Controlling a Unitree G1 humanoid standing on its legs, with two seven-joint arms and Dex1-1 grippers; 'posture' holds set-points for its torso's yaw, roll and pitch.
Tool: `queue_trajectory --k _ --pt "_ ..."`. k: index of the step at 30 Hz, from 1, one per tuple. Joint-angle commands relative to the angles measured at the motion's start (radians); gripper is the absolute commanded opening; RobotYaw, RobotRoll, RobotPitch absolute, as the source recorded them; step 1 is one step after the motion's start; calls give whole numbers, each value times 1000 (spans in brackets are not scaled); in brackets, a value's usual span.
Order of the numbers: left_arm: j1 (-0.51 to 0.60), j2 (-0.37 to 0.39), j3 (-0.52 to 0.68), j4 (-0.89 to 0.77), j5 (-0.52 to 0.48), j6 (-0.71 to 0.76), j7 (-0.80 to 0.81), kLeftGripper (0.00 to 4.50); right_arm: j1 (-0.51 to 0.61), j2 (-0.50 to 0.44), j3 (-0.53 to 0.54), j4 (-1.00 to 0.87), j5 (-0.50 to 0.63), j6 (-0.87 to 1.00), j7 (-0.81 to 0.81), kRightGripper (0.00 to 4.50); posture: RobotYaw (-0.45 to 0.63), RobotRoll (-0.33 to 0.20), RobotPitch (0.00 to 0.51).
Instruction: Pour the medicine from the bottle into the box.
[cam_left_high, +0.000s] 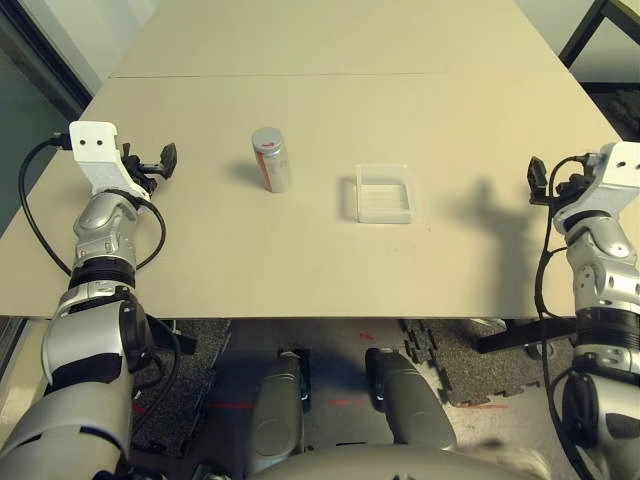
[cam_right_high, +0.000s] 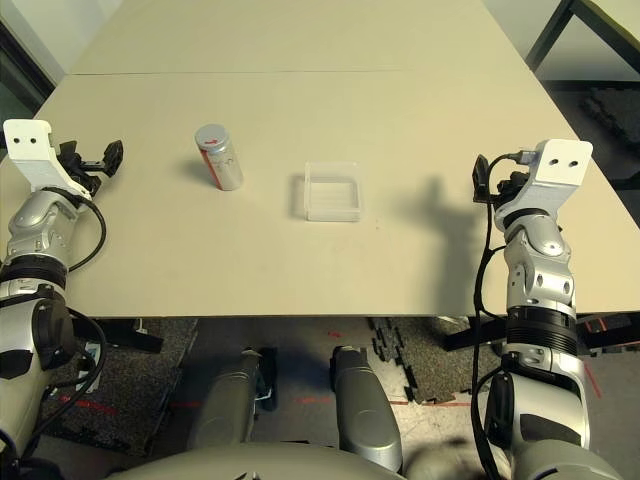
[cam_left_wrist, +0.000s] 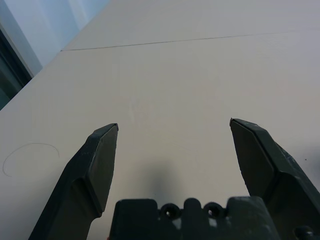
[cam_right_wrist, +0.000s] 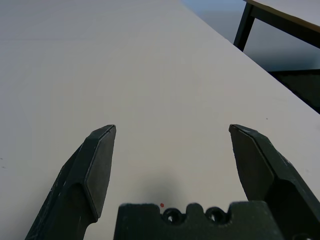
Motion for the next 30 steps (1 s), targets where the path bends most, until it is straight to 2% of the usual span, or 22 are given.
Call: queue_trajectory --k 1,8,12,16,23,26,30 --pt "10 17 6 22 0 4 -5 4482 7 3 -11 -11 13 13 2 4500 -107 0 212" --pt "-4 -2 -14 6 5 6 -39 4482 -24 -26 -3 -6 15 21 43 4500 -136 0 197" --pt "0 13 -28 -53 -9 52 -150 4482 -27 -63 15 -55 36 96 117 4500 -126 0 196" --pt "91 35 -69 -259 -53 207 -364 4482 -24 -117 67 -144 77 235 250 4500 -114 0 203" --pt "265 75 -150 -662 -144 516 -571 4482 -30 -131 139 -290 121 385 366 4500 -104 0 195" --pt "266 66 -178 -713 -140 550 -590 4482 -39 -114 165 -326 124 408 377 4500 -109 0 189" --pt "222 24 -190 -698 -129 540 -563 4482 -35 -92 190 -386 143 449 391 4500 -124 0 177"
